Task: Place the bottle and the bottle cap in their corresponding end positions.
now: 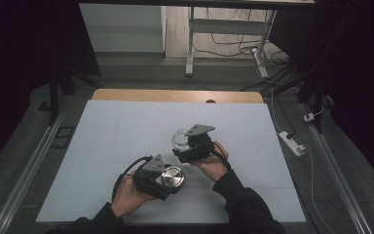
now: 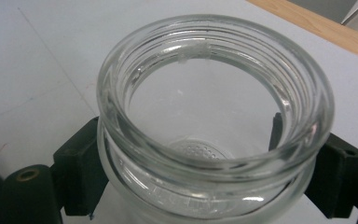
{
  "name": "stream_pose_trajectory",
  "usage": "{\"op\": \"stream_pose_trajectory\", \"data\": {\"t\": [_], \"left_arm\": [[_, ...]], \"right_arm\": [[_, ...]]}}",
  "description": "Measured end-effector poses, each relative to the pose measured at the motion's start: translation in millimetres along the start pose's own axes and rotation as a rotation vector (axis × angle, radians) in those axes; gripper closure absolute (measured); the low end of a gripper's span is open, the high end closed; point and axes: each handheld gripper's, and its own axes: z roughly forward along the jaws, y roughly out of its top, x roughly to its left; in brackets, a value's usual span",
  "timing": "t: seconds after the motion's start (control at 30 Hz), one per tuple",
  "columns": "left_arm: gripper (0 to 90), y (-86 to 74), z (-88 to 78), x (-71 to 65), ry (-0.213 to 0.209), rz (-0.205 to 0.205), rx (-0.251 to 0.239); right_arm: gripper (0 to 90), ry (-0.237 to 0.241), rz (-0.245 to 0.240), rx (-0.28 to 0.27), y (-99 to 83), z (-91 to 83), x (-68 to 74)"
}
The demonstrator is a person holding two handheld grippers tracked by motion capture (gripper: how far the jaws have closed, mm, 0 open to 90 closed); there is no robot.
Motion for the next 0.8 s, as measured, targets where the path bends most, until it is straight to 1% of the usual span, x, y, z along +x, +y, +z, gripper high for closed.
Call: {"op": "stream_pose_trajectory", "data": {"t": [0.23,0.4,0.73,0.77,0.8], "left_arm": [[19.0,-1.1,12.3,0.8,0.006,0.007,0.007],[19.0,-2.3,19.2,2.6,0.012,-0.002,0.004],[19.0,-4.6,32.4,7.3,0.032,0.004,0.025],[19.0,-5.0,34.0,7.3,0.038,-0.003,0.022],[19.0,-5.4,34.8,8.6,0.038,0.001,0.028]], "right_arm": [[15.2,-0.014,0.007,-0.001,4.6,9.0,-4.4],[15.2,-0.023,0.008,-0.006,8.7,16.1,-7.9],[15.2,-0.038,0.01,-0.008,13.3,27.0,-14.0],[15.2,-0.04,0.012,-0.009,13.8,28.1,-14.8],[15.2,-0.042,0.011,-0.01,14.3,29.3,-15.6]]}}
